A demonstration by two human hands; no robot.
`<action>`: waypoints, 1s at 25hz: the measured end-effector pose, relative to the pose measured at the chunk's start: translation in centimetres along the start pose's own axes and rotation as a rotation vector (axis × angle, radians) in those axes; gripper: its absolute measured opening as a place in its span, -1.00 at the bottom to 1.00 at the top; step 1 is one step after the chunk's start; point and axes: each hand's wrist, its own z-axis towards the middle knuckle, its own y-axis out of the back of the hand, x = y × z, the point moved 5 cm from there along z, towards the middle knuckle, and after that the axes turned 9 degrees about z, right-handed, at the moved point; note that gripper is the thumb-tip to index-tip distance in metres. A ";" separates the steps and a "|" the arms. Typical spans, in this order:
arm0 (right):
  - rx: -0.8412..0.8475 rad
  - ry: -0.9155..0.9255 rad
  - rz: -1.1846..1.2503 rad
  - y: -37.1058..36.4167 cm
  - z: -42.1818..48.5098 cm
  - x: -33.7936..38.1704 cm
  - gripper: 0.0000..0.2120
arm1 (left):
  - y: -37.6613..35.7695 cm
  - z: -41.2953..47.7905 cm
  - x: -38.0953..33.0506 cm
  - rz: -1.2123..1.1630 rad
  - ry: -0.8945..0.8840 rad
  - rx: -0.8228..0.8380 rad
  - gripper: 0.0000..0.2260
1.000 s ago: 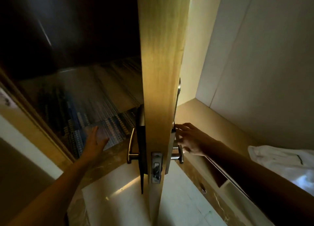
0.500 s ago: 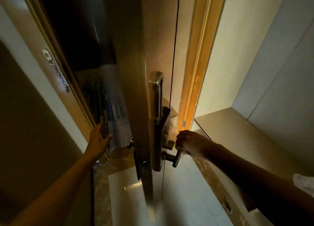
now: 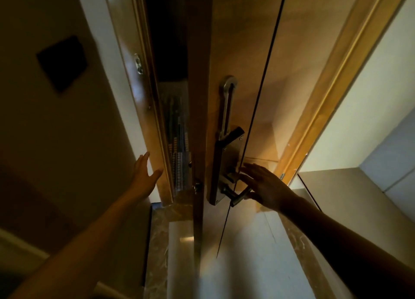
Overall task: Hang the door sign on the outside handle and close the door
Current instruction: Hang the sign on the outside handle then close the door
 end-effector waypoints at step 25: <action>0.133 -0.036 0.019 -8.4 32.8 -2.8 -0.62 | 6.7 13.1 2.2 0.128 0.082 -0.133 -0.23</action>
